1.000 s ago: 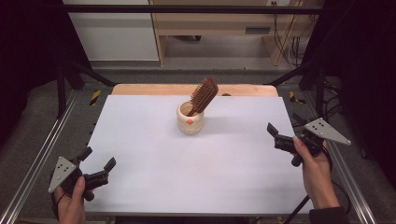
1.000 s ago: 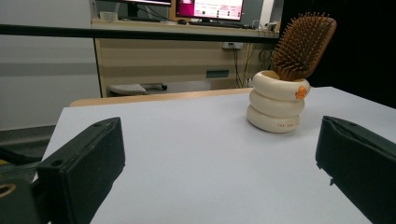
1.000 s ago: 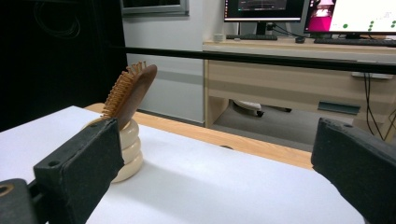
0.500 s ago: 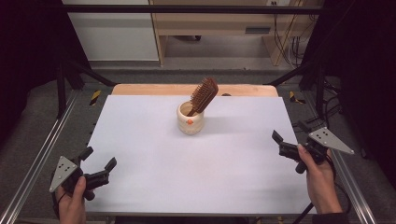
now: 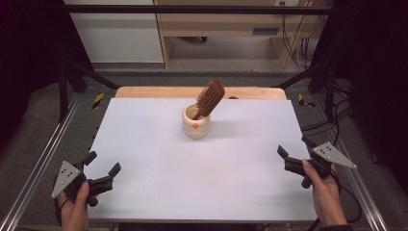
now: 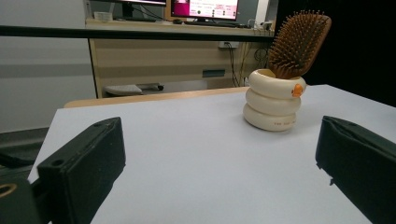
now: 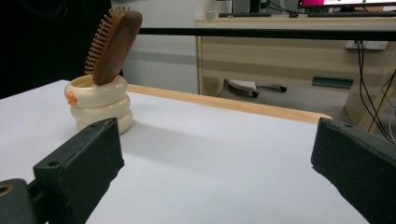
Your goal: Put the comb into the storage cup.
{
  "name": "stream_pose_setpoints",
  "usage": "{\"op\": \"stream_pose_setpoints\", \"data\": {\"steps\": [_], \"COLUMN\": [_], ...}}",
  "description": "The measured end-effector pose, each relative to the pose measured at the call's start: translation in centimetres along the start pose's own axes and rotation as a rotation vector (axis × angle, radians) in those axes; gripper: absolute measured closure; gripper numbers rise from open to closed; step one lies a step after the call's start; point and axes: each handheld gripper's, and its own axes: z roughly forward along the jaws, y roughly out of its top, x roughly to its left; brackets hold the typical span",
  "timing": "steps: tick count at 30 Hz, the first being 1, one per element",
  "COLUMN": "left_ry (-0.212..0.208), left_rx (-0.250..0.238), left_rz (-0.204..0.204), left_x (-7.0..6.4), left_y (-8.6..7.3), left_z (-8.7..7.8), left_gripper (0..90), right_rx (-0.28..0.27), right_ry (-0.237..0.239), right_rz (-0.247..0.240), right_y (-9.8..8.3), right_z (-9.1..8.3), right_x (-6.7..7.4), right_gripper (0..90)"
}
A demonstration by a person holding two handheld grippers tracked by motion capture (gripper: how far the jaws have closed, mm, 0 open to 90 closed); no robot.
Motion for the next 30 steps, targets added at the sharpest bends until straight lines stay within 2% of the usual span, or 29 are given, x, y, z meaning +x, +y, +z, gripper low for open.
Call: {"op": "stream_pose_setpoints", "data": {"steps": [15, 22, 30], "left_ry": [-0.006, -0.008, -0.016], "left_rx": [0.003, 0.003, 0.006], "left_rz": [0.002, 0.002, 0.006], "left_x": [-0.1, -0.1, -0.2], "left_y": [0.0, 0.0, 0.0], "left_z": [0.1, 0.1, 0.2], "left_gripper": [1.6, 1.6, 1.6], "right_rx": [0.039, 0.042, 0.053], "right_ry": [0.029, 0.043, 0.065], "right_rz": [0.019, 0.032, 0.020], "right_y": [-3.1, -4.0, -4.7], "right_z": [-0.1, 0.0, 0.3], "right_x": [0.7, 1.2, 1.8], "right_gripper": [2.6, 2.6, 2.5]}}
